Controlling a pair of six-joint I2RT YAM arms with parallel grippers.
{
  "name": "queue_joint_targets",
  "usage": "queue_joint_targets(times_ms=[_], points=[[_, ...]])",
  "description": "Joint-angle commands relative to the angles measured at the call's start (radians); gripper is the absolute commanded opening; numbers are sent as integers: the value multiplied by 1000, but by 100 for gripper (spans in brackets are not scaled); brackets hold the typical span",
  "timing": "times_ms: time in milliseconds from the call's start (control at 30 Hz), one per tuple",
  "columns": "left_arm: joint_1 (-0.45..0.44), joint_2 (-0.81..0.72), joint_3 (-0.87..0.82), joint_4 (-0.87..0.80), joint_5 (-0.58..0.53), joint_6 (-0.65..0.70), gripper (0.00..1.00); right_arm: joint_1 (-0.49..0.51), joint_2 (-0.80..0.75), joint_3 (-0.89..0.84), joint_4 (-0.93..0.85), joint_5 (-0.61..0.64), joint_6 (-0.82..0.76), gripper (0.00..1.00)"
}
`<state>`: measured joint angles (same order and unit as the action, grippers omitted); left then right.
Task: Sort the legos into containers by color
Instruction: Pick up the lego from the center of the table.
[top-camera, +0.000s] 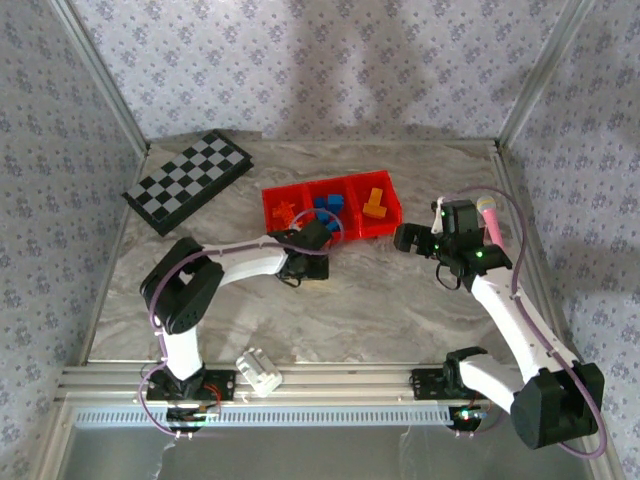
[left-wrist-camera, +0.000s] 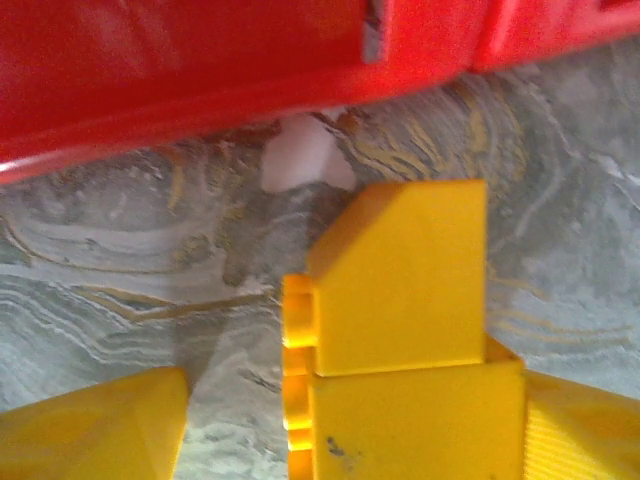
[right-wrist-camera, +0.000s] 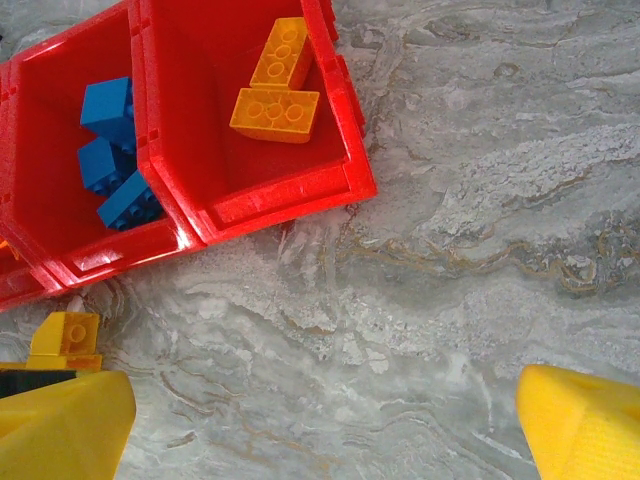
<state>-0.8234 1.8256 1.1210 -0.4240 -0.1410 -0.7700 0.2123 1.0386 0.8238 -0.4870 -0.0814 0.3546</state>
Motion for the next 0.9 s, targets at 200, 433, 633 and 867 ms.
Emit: queue_joint_targets(times_ms=[200,433,633,867], points=[[14,-4,-7,29,56,19,56,15,-3,-16,-6,16,15,100],[-13,-70,-20,4,33,-3,42,20,-5,-26,5,24,20,100],[-76,-171,30,-74,-53,3,40,21,-6,-20,5,28,21,100],[-86,-206,142,-50,-107,72,40,25,-13,-10,-13,34,26,99]])
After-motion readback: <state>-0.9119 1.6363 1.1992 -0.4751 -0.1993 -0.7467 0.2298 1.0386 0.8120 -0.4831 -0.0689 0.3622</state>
